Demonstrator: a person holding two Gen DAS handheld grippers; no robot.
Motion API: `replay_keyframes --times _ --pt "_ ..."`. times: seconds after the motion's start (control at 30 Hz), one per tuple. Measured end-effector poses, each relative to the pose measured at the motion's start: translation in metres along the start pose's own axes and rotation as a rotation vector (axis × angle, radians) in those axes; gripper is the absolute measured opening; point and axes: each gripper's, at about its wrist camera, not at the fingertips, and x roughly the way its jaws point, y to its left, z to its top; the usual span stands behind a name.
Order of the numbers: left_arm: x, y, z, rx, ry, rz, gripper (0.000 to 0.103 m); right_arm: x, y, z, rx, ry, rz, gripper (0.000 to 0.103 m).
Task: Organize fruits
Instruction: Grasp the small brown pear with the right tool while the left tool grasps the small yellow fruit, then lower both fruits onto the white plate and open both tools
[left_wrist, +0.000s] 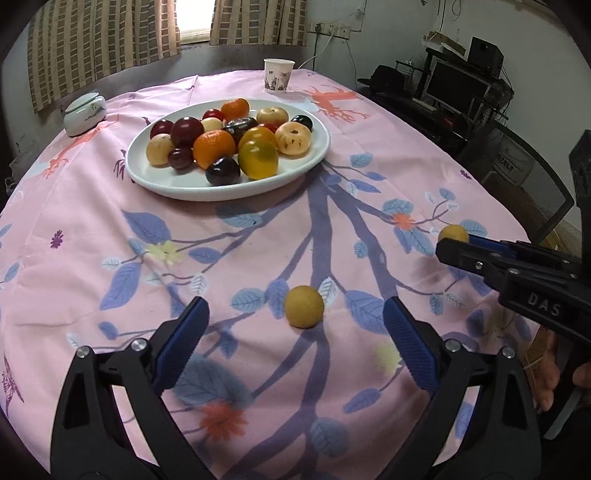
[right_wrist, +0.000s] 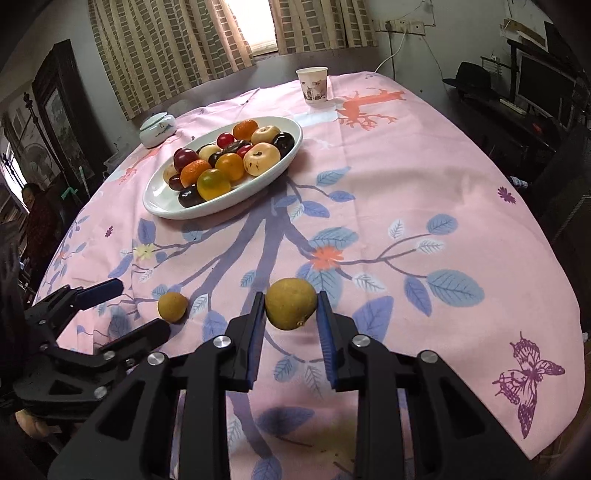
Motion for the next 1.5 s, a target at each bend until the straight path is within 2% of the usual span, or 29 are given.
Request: replay_keyframes --times 0.03,0.1,0.13,0.17,0.23,0.27,0.3,0.37,0.5,0.8,0.9,1.03,1.17,1.27,1.5 --pt "0.005 -0.001 0.0 -0.003 0.01 -0.007 0.086 -0.001 -0.002 -0.001 0.0 -0.002 0.006 0.028" --pt "0.017 -0.004 0.0 -0.002 0.051 -0.014 0.061 -0.002 -0.006 -0.002 0.005 -0.001 0.015 0.028" --pt "0.023 -0.005 -0.001 -0.004 0.073 -0.017 0.055 -0.002 -0.007 -0.003 0.008 0.0 0.017 0.028" --pt "0.025 -0.006 -0.002 0.002 0.065 -0.004 0.051 -0.003 -0.008 -0.004 0.011 0.0 0.02 0.028" --pt "0.028 -0.009 -0.002 0.023 0.056 0.022 0.05 -0.005 -0.01 -0.005 0.016 -0.001 0.026 0.028" --pt "0.027 -0.009 -0.001 0.025 0.051 0.03 0.032 -0.005 -0.009 -0.005 0.016 -0.002 0.028 0.028" --pt "0.027 -0.008 -0.002 0.021 0.049 0.026 0.025 -0.006 -0.008 -0.005 0.016 -0.005 0.029 0.028" --pt "0.024 -0.004 -0.002 0.005 0.056 -0.018 0.025 -0.006 -0.006 -0.005 0.013 -0.006 0.032 0.028" --pt "0.01 -0.002 -0.007 0.005 0.038 -0.035 0.024 -0.003 0.006 -0.004 -0.002 0.003 0.034 0.028" --pt "-0.034 0.036 -0.002 -0.049 -0.045 -0.021 0.024 0.009 0.039 -0.001 -0.059 0.039 0.068 0.028" --pt "-0.046 0.059 0.012 -0.072 -0.079 0.015 0.024 0.012 0.051 0.01 -0.092 0.049 0.091 0.028" --pt "-0.052 0.087 0.055 -0.087 -0.118 0.072 0.024 0.018 0.071 0.039 -0.168 0.043 0.071 0.028" --pt "-0.037 0.103 0.102 -0.087 -0.131 0.109 0.025 0.034 0.082 0.077 -0.196 0.032 0.061 0.028" --pt "-0.016 0.108 0.123 -0.087 -0.117 0.12 0.025 0.056 0.086 0.104 -0.201 0.016 0.05 0.028" --pt "0.025 0.119 0.129 -0.118 -0.045 0.1 0.025 0.094 0.069 0.124 -0.164 0.052 0.025 0.028"
